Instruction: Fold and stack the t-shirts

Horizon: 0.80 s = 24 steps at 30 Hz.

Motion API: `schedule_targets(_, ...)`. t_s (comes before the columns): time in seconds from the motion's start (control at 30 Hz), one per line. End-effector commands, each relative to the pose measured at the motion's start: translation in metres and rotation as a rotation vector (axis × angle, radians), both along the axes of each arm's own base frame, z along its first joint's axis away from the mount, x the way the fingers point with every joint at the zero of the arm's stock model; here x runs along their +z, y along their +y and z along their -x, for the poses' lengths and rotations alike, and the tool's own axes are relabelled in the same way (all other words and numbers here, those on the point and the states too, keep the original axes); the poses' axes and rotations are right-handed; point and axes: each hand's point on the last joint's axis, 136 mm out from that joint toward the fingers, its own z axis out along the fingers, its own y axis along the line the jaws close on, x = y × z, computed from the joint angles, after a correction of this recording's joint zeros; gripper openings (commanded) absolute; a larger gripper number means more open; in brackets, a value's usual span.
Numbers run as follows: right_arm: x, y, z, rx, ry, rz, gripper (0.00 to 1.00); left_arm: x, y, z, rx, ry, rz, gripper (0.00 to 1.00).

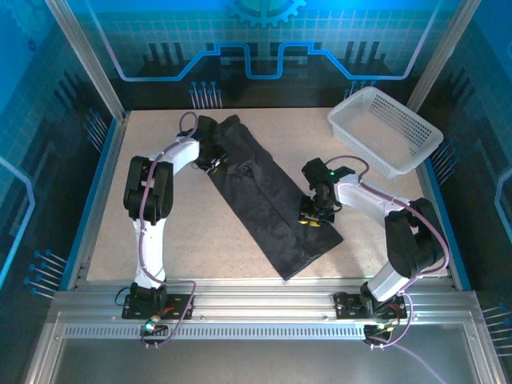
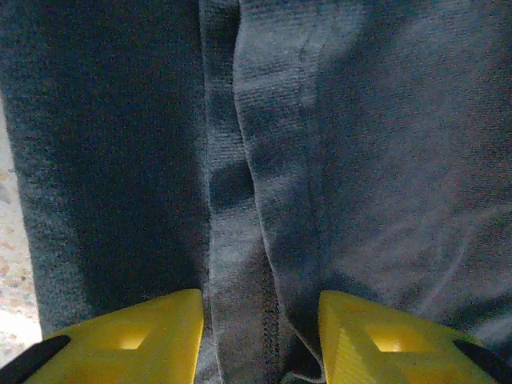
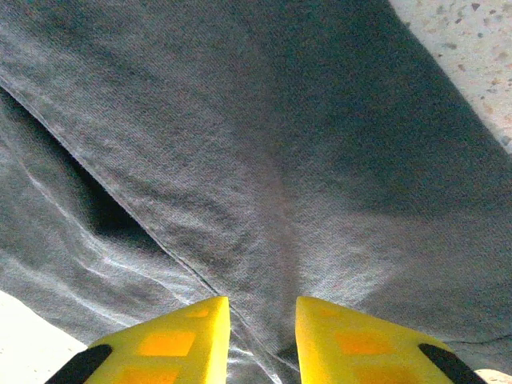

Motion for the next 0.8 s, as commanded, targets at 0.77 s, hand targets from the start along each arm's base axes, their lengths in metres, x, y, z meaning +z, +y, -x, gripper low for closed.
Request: schedule_targets(0.77,-0.003,-0.001,-0.004,0.005,0.012,-0.015,0.30,0.010,-0.027,-0.002,0.022,-0.037,0.124,0.27)
